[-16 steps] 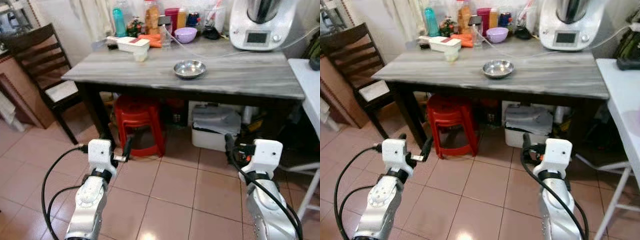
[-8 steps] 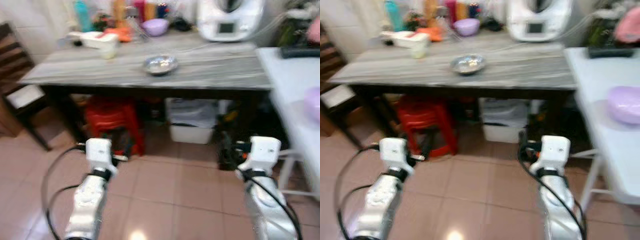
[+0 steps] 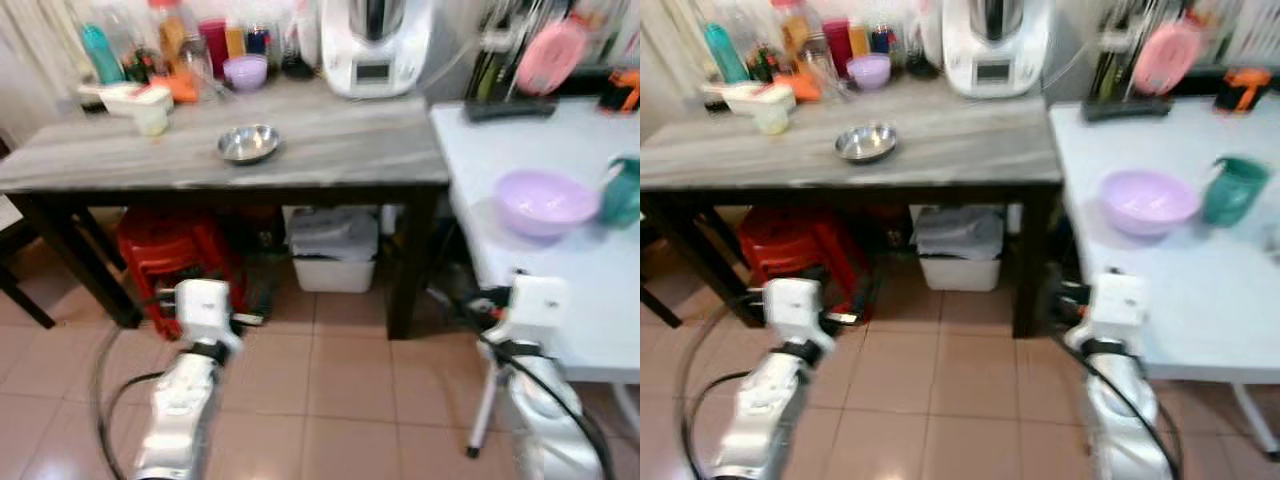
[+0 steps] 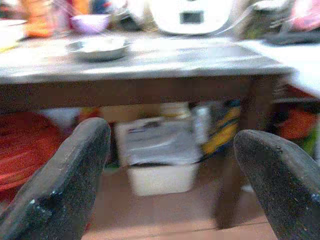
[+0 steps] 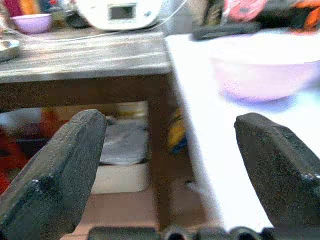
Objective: Setting the table
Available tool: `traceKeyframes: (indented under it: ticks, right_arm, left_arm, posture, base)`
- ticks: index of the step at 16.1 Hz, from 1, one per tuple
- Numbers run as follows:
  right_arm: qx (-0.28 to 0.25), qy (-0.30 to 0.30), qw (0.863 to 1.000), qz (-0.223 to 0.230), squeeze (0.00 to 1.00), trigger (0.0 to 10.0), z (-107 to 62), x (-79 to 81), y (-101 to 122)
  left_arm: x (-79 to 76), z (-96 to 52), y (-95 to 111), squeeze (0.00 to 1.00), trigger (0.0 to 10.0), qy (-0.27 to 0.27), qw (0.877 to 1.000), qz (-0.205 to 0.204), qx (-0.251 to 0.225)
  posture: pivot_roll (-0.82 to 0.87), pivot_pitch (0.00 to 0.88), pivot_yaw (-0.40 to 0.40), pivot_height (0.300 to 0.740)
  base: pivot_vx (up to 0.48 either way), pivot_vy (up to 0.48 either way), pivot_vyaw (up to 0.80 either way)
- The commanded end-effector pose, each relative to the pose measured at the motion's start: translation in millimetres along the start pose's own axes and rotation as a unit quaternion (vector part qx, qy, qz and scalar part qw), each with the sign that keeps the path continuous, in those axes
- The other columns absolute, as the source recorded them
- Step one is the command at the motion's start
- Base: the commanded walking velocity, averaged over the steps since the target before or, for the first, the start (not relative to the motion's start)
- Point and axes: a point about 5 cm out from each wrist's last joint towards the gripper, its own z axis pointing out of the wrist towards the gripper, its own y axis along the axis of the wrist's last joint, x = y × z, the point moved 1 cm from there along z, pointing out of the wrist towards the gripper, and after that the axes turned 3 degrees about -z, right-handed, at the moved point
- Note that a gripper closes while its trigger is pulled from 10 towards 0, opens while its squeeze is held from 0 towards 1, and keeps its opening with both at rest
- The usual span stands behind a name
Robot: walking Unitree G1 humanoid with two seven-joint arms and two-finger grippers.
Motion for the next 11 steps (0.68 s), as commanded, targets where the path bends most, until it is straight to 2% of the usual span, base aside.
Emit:
traceKeyframes:
  ticks: [1, 11]
  right_arm:
    - [-0.006, 0.017, 1.0, 0.012, 0.0, 10.0, 0.7, 11.3, 3.6]
    - [-0.013, 0.016, 1.0, 0.009, 0.0, 10.0, 4.0, 14.6, 6.0]
  left_arm:
    - [12.8, -3.3, 1.3, 0.0, 10.0, 0.017, 1.0, 0.011, 0.004]
    - [11.8, -1.8, 1.1, 0.0, 10.0, 0.008, 1.0, 0.006, 0.01]
  posture:
    - [-0.12, 0.0, 0.094, 0.74]
    - [-0.11, 0.0, 0.102, 0.74]
  base:
    - [0.0, -0.311, 0.0]
    - [0.0, -0.32, 0.0]
